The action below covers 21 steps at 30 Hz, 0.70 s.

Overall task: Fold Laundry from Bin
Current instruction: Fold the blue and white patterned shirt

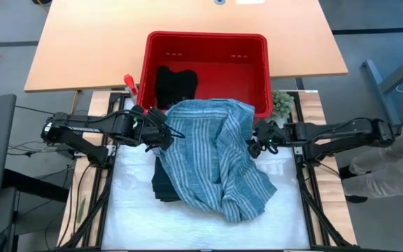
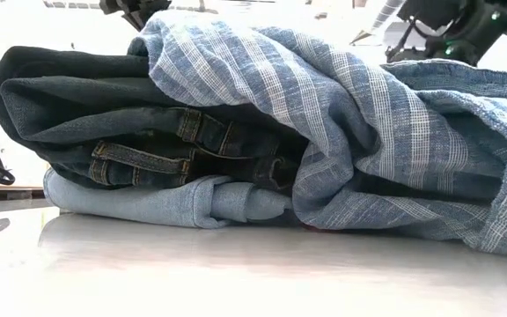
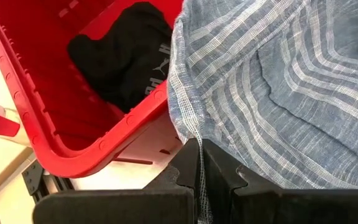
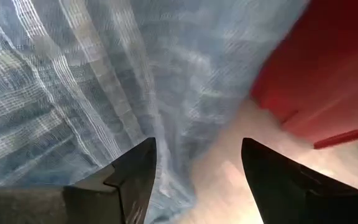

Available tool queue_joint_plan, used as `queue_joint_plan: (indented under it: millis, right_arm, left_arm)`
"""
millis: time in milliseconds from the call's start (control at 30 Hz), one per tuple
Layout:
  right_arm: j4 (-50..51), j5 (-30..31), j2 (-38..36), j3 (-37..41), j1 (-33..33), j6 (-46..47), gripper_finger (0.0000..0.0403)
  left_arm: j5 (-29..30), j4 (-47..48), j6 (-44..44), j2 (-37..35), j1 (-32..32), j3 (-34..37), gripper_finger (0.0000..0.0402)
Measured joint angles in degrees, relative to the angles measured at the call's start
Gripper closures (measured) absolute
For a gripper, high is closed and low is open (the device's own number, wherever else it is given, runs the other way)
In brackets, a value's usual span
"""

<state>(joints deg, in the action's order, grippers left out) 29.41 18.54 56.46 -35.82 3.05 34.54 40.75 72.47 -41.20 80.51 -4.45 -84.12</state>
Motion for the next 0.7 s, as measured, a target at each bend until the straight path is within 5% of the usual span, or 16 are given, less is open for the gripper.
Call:
queue_joint_plan:
  millis: [200, 400, 533, 700]
  right_arm:
    - [-6.45, -0.41, 2.74, 4.07, 0.04, -0.04, 0.0171]
    - [-4.04, -3.10, 3.41, 2.23, 0.07, -2.59, 0.0368]
    - [11.07, -5.23, 1.98, -7.37, 0.03, -3.73, 0.0380]
    - [35.30, -5.45, 4.85, -28.24, -2.04, -8.34, 0.0382]
  left_arm:
    - [0.02, 0.00, -0.50, 0.00, 0.00, 0.00, 0.0401]
    - [0.04, 0.02, -0.55, 0.00, 0.00, 0.00, 0.0401]
    - [-0.08, 1.33, -0.04, -0.10, 0.00, 0.00, 0.0401]
    - [-1.63, 4.71, -0.13, -1.06, 0.00, 0.00, 0.0401]
